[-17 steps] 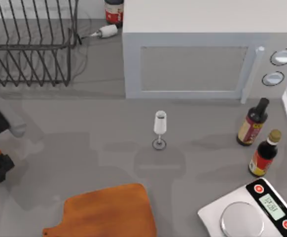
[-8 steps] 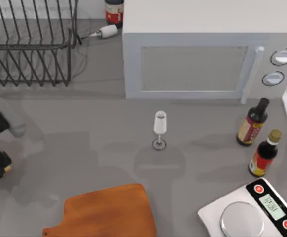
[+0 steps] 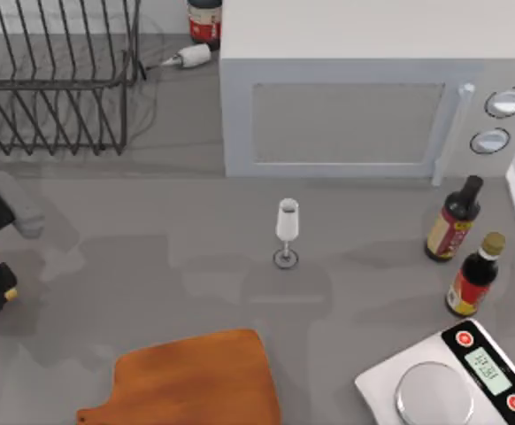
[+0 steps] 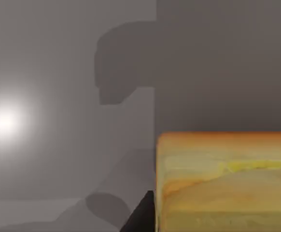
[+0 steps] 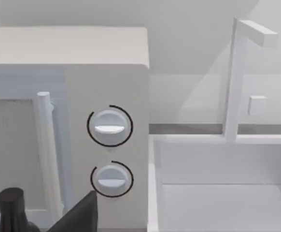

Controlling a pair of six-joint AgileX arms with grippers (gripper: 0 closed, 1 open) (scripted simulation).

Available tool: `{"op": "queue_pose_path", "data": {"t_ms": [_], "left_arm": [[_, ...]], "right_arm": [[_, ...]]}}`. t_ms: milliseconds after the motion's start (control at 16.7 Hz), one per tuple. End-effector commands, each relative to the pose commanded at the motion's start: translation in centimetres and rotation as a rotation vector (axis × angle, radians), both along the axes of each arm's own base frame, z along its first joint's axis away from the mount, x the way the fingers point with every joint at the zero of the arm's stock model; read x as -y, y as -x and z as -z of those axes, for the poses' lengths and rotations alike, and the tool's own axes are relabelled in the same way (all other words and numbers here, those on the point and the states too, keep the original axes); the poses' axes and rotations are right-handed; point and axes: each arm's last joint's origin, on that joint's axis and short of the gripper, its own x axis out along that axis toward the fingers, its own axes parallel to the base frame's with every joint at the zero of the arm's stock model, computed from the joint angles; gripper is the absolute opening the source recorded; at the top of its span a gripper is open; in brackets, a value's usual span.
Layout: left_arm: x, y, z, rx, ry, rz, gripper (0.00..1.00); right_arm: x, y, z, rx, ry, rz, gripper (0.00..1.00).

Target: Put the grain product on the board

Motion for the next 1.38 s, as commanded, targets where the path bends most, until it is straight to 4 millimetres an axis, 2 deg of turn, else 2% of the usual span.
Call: {"op": "queue_pose_path", "data": {"t_ms": [420,540,960,1140,1380], "left_arm": [[0.0,0.2,-7.6,-0.021,0.001,0.0,0.0],[0.0,0.3,-8.9,-0.005,0.0,-0.003,0.0],[0.5,0.3,-8.8,-0.012,-0.001,-0.012,0.0],[2.7,0.5,-8.7,-0.027,-0.007,-0.059,0.0],[7.5,1.5,-8.5,-0.05,-0.029,-0.205,0.0]], "right_arm": [[0.0,0.0,0.0,0.0,0.0,0.0,1.0],[0.0,0.0,0.0,0.0,0.0,0.0,1.0],[0.0,0.0,0.0,0.0,0.0,0.0,1.0],[0.0,0.0,0.0,0.0,0.0,0.0,1.0],[0.0,0.0,0.0,0.0,0.0,0.0,1.0]]}}
